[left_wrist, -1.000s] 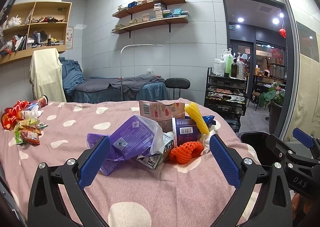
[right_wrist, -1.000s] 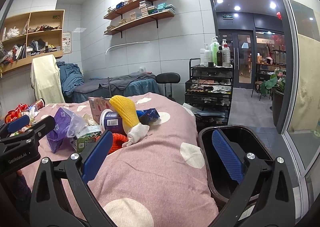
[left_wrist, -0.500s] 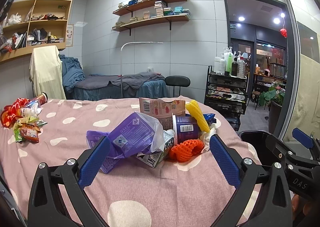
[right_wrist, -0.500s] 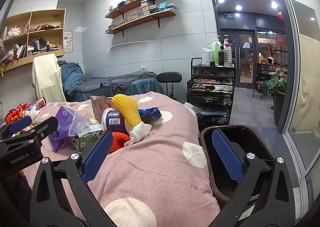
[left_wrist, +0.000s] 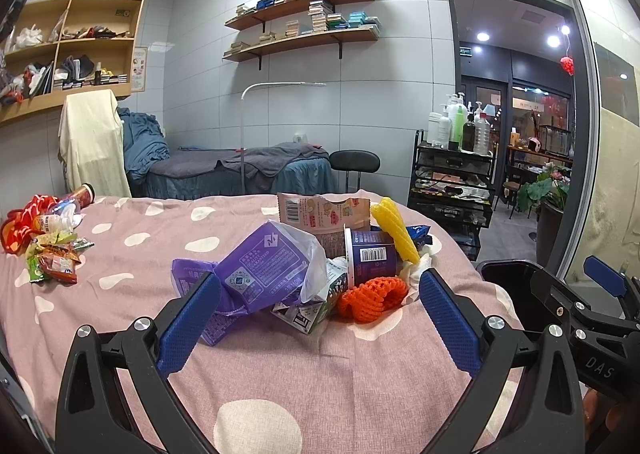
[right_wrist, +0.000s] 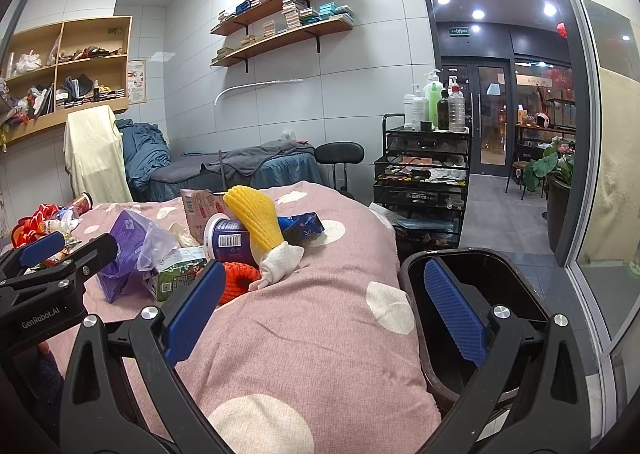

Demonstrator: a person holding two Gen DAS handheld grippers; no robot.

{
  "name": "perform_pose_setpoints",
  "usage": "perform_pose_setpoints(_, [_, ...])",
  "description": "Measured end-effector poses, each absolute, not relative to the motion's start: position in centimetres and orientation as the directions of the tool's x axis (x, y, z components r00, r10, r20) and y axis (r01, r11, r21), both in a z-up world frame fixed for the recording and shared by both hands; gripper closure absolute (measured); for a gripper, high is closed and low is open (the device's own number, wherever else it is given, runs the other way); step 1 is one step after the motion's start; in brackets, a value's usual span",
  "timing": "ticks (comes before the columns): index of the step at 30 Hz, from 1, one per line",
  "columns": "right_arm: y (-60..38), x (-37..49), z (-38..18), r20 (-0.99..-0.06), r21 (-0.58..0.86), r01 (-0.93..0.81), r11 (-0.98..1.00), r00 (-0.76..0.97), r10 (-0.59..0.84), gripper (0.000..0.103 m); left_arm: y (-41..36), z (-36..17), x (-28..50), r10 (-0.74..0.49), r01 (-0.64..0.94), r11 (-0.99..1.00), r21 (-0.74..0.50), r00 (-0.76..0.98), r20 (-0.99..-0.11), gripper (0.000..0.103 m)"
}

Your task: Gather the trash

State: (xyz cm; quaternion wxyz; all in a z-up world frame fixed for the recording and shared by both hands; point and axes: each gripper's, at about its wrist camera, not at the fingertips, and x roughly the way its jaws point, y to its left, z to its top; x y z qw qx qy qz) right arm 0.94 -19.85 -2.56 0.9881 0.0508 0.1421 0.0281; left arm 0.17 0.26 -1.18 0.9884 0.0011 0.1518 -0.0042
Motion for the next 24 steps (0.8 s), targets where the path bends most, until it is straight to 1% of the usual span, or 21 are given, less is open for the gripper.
perform_pose_setpoints(24, [-19.50,1.10,-2.87,-0.285,0.103,-0.050,0.993,0.955,0.078,0.005,0.33,-1.38,0.29,-0.008,0.008,1.000,-0.001,0.952,-0.307,0.005])
